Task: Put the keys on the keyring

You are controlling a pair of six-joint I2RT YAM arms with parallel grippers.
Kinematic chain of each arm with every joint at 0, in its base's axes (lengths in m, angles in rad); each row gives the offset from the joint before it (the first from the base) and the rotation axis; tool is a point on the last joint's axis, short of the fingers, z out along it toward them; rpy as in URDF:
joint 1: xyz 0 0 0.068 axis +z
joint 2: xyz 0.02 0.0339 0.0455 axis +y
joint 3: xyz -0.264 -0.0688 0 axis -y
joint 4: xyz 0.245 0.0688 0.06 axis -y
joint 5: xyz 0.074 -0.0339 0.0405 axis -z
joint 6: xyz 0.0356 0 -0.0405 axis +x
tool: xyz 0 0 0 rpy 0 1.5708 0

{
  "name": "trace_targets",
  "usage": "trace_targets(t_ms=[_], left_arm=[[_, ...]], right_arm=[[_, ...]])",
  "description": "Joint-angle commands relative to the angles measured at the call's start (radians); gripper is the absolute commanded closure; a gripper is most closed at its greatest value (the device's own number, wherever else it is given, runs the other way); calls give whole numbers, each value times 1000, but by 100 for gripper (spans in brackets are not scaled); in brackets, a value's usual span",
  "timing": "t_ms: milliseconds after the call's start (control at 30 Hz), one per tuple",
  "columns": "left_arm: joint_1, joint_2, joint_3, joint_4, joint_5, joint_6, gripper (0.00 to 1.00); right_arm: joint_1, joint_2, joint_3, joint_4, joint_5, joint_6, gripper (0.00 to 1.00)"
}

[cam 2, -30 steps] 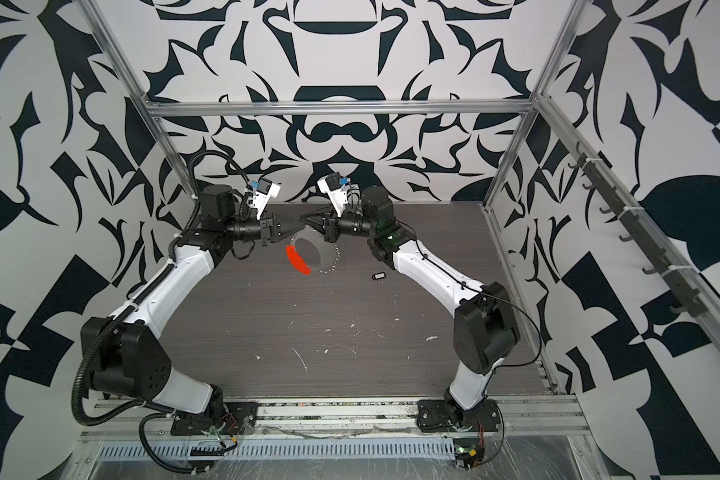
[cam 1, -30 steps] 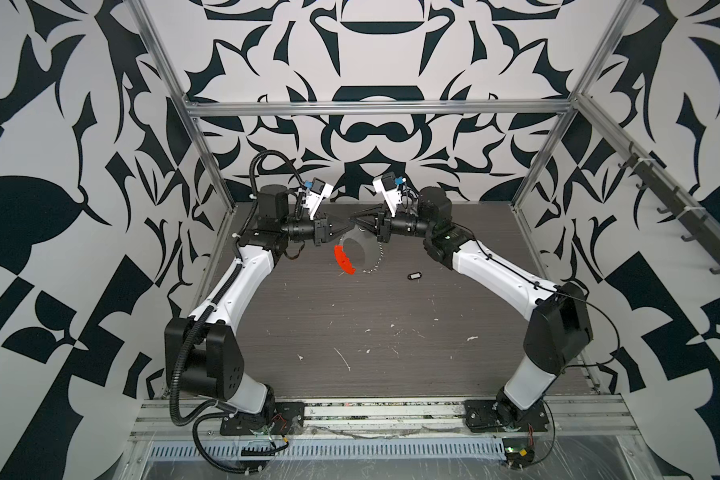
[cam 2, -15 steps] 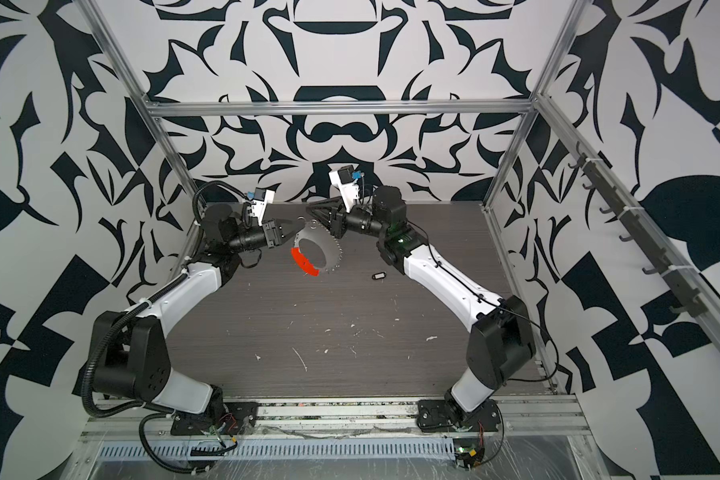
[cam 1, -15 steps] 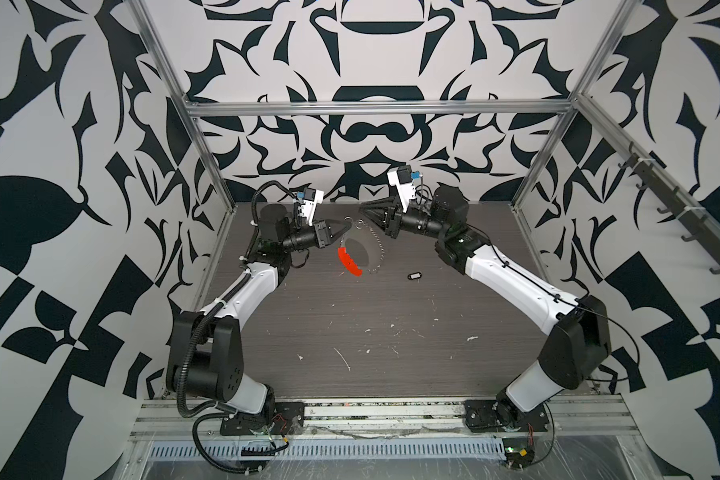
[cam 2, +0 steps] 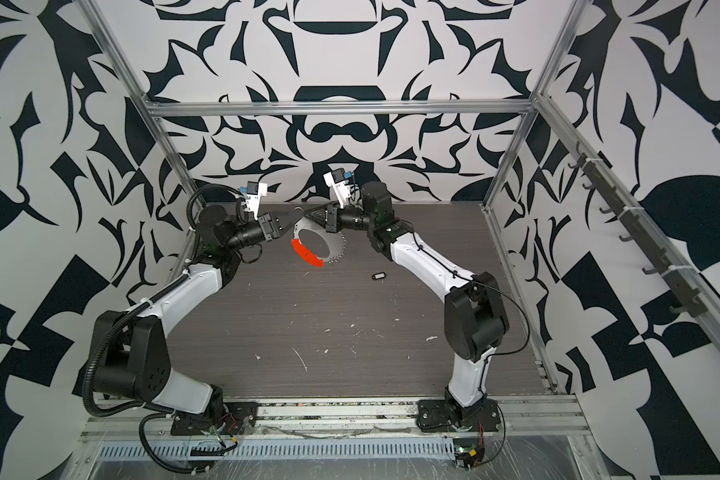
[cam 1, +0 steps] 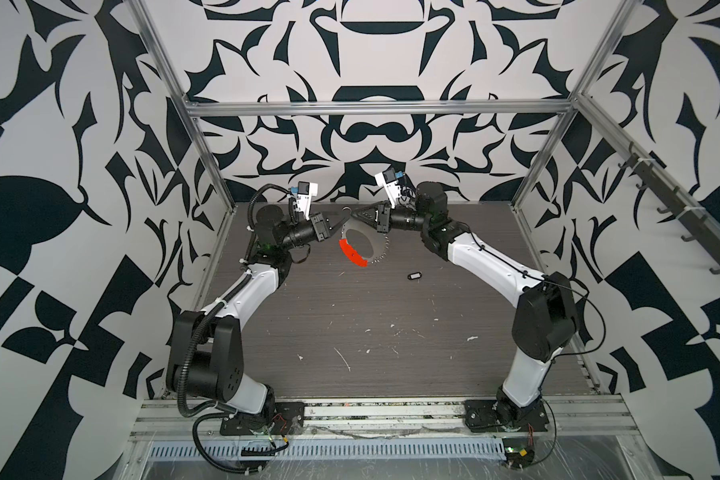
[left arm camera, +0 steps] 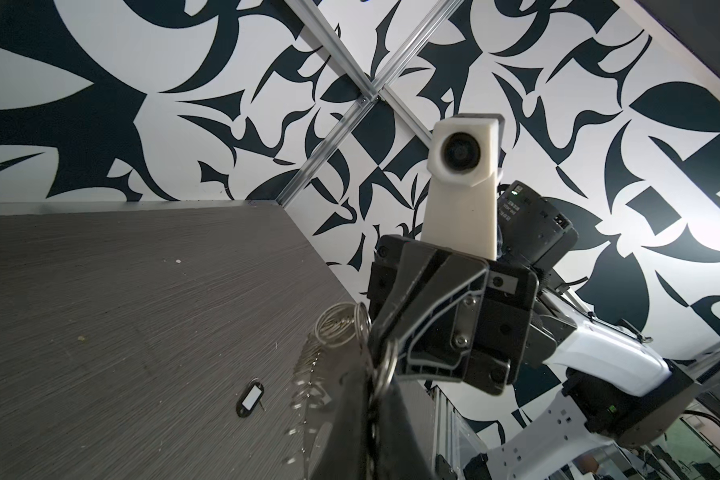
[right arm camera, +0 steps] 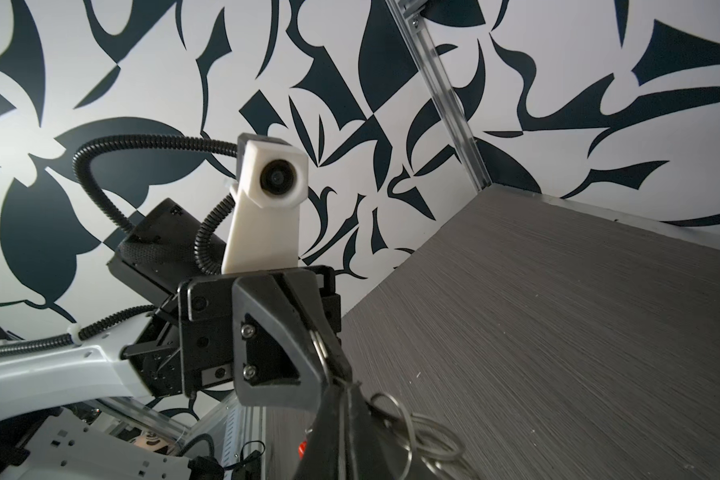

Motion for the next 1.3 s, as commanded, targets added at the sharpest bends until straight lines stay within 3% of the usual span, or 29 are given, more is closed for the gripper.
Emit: trace_targets(t_ms=[0,267,600,1267], left_arm=[[-2,-28,1,61,-3,-22,100],[-2,-27,3,47,3,-19,100],[-5,-21,13,40,7,-26,100],[-11,-21,26,31,16,-23,100]], right_arm=[[3,-28,52,75,-33,30,90],[1,-74,53,0,28,-55,80],[6,-47,65,42,-16,-10,85],[6,5,88,68,-56,25,82]])
